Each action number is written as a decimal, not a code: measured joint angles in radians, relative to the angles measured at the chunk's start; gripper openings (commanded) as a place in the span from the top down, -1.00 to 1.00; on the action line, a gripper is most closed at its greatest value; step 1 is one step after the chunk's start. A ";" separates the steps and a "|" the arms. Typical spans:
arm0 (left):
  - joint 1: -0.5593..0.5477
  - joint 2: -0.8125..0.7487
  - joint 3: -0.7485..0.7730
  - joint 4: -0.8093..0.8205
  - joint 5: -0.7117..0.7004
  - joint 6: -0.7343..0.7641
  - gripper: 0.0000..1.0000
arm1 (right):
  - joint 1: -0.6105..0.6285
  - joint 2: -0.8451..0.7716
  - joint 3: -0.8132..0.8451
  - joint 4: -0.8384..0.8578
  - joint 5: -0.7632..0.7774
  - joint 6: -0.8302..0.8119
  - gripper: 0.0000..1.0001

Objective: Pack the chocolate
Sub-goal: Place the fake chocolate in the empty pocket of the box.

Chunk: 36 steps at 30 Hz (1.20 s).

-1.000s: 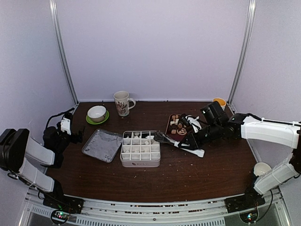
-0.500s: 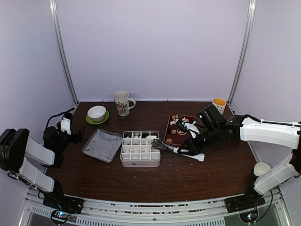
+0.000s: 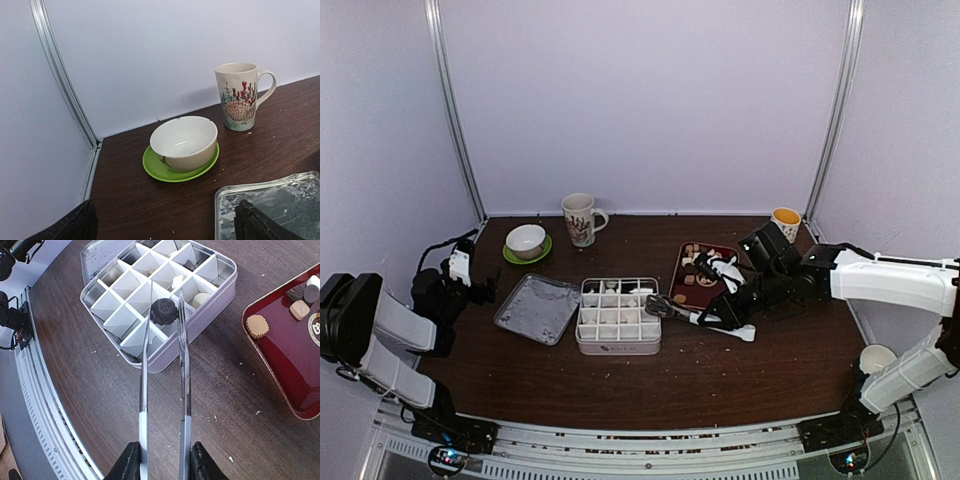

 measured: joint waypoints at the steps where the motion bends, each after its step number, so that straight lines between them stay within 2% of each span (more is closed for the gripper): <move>1: 0.000 0.000 0.000 0.000 0.000 0.000 -0.96 | 0.000 0.000 0.000 0.000 0.000 0.000 0.32; 13: 0.000 0.000 0.000 0.000 0.000 0.000 -0.96 | 0.000 0.000 0.000 0.001 0.003 -0.002 0.23; 30: 0.000 0.000 0.002 -0.004 -0.002 0.000 -0.96 | 0.002 -0.003 0.005 0.026 0.047 0.004 0.26; 36: 0.000 0.001 0.103 -0.117 -0.131 -0.042 -0.96 | 0.002 -0.073 -0.010 0.053 0.134 0.024 0.27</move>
